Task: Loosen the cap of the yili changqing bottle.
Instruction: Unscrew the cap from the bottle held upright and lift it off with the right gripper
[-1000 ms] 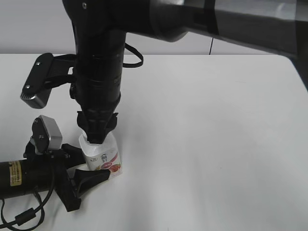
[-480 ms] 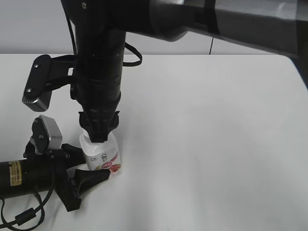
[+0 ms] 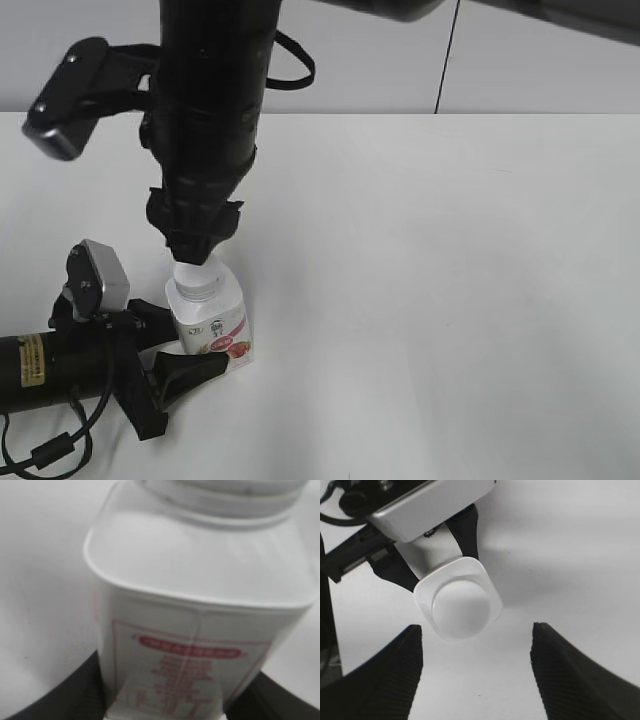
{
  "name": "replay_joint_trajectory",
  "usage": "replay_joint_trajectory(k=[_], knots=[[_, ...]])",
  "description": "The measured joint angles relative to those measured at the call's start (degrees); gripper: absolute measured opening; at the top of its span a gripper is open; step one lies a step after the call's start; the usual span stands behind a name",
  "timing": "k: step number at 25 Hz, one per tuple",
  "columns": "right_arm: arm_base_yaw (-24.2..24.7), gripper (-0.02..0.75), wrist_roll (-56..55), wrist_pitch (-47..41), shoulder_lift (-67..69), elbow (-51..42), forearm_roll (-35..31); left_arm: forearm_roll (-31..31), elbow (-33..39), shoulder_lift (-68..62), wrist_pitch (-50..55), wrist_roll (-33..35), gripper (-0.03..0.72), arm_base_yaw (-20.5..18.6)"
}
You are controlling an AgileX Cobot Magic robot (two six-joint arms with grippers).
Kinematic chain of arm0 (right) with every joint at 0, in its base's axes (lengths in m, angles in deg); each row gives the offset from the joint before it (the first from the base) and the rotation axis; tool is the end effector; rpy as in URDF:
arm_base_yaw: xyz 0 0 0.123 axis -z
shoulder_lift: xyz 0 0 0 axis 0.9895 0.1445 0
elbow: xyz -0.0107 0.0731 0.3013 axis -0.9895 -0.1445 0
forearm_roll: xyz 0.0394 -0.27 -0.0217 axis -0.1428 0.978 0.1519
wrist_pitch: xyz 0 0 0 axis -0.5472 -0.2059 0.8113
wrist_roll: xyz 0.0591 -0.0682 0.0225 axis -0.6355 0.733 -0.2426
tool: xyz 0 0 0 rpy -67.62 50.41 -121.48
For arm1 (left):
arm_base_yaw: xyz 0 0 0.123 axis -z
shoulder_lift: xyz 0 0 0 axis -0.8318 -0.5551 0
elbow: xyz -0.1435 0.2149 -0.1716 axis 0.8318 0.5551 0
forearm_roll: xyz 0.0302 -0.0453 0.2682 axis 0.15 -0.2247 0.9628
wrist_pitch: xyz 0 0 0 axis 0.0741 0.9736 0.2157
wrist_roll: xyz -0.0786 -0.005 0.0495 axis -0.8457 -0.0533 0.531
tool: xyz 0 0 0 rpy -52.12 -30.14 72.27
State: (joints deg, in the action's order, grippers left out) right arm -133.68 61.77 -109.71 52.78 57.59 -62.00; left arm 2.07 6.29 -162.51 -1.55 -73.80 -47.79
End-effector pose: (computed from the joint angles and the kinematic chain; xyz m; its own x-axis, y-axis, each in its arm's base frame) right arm 0.2963 0.3960 0.2765 0.0639 -0.9576 -0.2809 -0.9946 -0.0381 -0.0962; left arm 0.2271 -0.1055 0.0522 -0.3193 0.2997 -0.8990 0.8666 0.4761 -0.1491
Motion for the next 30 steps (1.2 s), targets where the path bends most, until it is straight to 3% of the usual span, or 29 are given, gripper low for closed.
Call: replay_joint_trajectory(k=[3, 8, 10, 30], knots=[[0.00, 0.535, -14.16, 0.00, -0.53, 0.02, -0.30, 0.00, 0.00, 0.00, 0.00, 0.00, 0.405, 0.00], [0.00, 0.534, -47.37, 0.00, -0.53, 0.02, -0.30, 0.05, 0.00, 0.00, 0.00, 0.00, 0.405, 0.00], [0.00, 0.531, -54.48, 0.00, -0.53, 0.02, -0.30, 0.11, 0.00, 0.00, 0.00, 0.00, 0.405, 0.00], [0.00, 0.524, -58.90, 0.00, 2.48, 0.02, -2.04, 0.16, 0.00, 0.00, -0.03, 0.00, 0.405, 0.00]])
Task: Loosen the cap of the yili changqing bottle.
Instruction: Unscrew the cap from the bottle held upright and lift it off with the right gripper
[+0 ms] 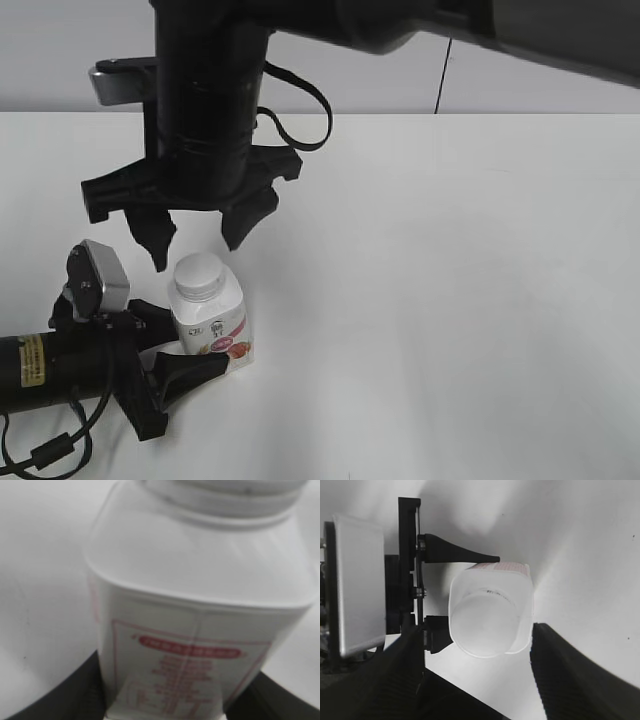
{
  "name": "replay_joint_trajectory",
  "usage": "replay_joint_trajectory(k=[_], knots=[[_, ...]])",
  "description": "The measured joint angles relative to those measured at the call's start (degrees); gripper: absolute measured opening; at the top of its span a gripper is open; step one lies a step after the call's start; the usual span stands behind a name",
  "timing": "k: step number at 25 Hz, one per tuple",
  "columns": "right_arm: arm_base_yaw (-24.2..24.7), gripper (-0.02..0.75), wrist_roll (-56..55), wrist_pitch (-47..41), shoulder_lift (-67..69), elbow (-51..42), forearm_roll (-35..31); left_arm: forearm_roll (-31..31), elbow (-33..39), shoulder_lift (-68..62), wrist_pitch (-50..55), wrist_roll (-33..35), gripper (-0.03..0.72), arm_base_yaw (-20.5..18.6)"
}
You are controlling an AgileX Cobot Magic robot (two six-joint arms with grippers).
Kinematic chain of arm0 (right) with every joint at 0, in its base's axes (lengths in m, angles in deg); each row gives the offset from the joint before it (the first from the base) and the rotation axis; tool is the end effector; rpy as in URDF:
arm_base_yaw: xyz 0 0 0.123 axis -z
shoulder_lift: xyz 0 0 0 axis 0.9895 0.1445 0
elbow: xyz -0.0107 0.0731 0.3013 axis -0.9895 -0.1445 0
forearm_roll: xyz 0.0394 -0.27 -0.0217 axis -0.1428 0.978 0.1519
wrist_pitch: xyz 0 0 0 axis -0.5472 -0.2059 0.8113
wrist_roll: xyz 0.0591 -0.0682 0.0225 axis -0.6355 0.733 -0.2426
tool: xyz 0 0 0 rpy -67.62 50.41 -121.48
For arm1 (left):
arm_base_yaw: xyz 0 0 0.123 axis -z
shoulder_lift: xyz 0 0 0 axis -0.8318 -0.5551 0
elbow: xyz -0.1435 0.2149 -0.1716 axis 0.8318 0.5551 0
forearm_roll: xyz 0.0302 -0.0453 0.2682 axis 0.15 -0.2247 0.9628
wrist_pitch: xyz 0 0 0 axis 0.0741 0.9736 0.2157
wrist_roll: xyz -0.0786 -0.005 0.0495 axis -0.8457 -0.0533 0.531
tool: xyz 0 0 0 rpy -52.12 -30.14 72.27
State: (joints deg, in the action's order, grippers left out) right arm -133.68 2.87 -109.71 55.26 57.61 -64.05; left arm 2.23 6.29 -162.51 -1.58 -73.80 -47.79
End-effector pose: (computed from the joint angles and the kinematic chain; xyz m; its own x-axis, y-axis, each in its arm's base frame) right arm 0.2977 0.4029 0.2555 -0.8314 -0.5271 -0.1760 -0.5549 0.8045 0.2120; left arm 0.2269 -0.1057 0.0523 -0.3183 0.3000 -0.8993 0.8680 0.4737 -0.1492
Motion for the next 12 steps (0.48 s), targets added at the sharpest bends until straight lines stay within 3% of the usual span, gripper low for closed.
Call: replay_joint_trajectory(k=[12], knots=[[0.00, 0.524, 0.39, 0.00, 2.36, 0.00, 1.06, 0.00, 0.00, 0.00, 0.00, 0.00, 0.405, 0.00]])
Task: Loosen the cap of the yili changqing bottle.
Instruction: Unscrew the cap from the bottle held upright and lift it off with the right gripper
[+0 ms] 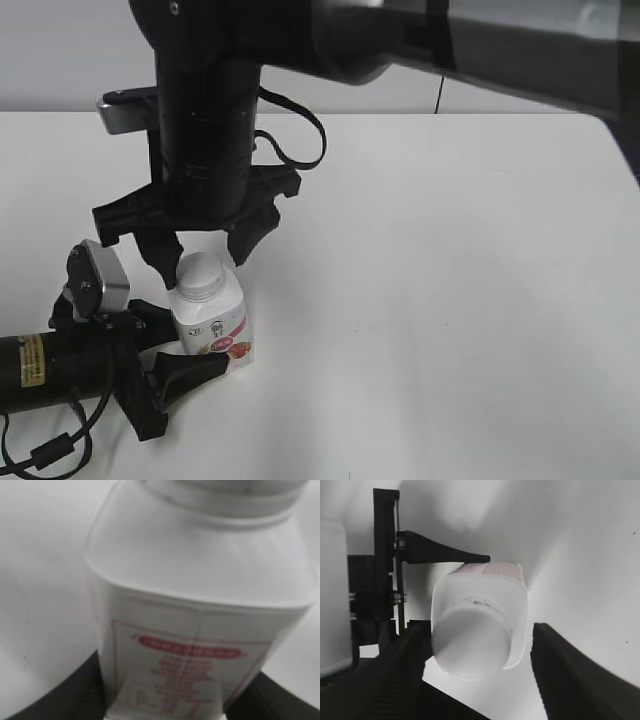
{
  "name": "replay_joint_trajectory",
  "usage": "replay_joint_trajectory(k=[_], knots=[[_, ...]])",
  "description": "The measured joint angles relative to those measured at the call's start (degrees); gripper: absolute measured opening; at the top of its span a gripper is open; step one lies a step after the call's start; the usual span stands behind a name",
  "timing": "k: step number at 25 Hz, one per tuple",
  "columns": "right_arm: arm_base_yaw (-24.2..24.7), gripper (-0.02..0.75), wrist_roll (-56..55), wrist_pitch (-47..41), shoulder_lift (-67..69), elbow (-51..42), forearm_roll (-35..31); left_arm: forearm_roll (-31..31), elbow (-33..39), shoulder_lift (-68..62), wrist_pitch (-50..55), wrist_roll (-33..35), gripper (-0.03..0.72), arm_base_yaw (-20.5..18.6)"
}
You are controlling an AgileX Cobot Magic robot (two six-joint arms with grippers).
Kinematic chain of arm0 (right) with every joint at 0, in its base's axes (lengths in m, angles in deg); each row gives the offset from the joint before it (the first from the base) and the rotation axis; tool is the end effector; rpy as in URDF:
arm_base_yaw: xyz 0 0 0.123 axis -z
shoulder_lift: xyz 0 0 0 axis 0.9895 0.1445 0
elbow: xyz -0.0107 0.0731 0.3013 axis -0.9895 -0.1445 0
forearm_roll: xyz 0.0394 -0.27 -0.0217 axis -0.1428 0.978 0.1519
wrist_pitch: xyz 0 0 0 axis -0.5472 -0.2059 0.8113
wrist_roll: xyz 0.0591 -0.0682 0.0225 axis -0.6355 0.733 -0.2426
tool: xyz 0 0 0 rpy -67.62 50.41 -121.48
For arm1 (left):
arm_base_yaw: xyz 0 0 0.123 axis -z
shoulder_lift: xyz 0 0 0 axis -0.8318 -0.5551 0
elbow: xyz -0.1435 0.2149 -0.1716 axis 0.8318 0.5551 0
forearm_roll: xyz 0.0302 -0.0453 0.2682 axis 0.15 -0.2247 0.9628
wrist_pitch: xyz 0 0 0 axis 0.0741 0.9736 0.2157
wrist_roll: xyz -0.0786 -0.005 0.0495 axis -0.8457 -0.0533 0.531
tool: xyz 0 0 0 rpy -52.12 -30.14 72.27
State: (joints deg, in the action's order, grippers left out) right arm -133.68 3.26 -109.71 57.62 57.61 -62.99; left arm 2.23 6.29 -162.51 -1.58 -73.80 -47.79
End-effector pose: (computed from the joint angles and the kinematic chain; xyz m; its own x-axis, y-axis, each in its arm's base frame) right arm 0.3021 0.4058 0.2345 -0.8281 -0.5416 -0.1449 -0.5603 0.8081 0.1817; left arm 0.2269 -0.1057 0.0523 -0.3183 0.3000 -0.8993 0.8680 0.4737 -0.1492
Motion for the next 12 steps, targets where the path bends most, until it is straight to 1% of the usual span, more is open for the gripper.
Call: replay_joint_trajectory(k=[5, 12], knots=[[0.00, 0.503, 0.07, 0.00, 0.61, 0.00, -0.05, 0.00, 0.00, 0.00, 0.00, 0.00, 0.405, 0.00], [0.00, 0.406, 0.12, 0.06, 0.61, 0.00, -0.40, 0.00, 0.00, 0.00, 0.00, 0.00, 0.404, 0.00]])
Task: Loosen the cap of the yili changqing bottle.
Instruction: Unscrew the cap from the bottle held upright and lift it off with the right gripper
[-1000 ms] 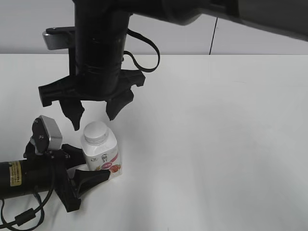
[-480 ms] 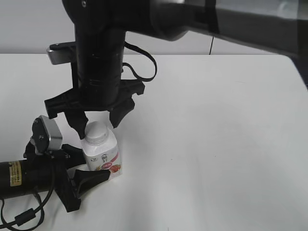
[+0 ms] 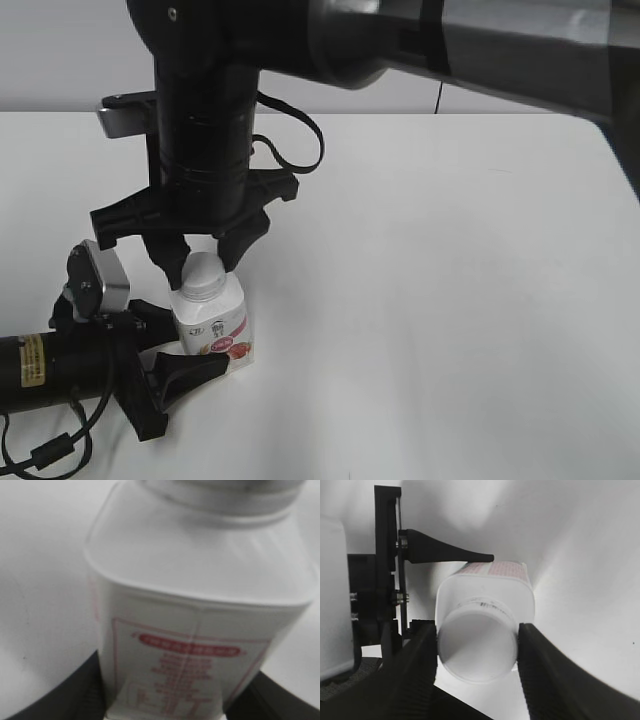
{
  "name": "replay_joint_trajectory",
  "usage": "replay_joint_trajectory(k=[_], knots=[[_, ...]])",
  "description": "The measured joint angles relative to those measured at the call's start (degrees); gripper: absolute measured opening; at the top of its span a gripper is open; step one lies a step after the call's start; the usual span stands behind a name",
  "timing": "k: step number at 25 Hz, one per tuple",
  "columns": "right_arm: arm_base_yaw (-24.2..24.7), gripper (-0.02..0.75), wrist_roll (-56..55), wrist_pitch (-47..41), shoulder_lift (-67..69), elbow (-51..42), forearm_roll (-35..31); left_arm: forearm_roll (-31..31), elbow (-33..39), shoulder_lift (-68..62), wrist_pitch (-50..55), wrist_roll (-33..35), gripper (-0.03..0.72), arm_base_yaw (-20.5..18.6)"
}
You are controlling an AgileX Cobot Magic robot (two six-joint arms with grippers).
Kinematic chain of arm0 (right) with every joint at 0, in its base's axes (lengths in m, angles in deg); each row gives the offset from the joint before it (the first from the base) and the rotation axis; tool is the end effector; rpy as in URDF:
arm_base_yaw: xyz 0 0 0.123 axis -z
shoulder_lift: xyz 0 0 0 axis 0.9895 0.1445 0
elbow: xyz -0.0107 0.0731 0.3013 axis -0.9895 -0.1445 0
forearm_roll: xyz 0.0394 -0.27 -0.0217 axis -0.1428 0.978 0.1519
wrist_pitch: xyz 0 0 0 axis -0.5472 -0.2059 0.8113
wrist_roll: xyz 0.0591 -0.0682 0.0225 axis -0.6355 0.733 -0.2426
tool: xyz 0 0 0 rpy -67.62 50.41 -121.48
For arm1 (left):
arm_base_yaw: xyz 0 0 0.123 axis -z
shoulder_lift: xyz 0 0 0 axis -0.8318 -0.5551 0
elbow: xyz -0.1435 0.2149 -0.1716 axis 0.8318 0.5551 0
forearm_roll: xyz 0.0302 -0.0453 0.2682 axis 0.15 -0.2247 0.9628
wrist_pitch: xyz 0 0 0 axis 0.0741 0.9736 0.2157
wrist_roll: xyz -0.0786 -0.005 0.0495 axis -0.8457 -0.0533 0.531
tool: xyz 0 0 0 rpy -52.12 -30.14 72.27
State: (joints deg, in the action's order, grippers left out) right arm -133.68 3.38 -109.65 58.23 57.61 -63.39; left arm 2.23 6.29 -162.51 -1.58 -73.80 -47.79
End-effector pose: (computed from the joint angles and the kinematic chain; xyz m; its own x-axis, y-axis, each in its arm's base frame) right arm 0.3024 0.4072 0.2293 -0.8291 -0.5427 -0.1341 -0.5590 0.8083 0.1850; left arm 0.2269 -0.1057 0.0523 -0.3183 0.3000 -0.8993 0.8680 0.4737 -0.1492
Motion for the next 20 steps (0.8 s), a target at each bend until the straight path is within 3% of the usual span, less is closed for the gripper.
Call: replay_joint_trajectory(k=[11, 20], knots=[[0.00, 0.385, 3.56, 0.00, 0.00, 0.00, 0.00, 0.00, 0.00, 0.00, 0.00, 0.00, 0.404, 0.00], [0.00, 0.385, 39.98, 0.00, 0.00, 0.30, -0.80, 0.06, 0.00, 0.00, 0.05, 0.10, 0.403, 0.00]])
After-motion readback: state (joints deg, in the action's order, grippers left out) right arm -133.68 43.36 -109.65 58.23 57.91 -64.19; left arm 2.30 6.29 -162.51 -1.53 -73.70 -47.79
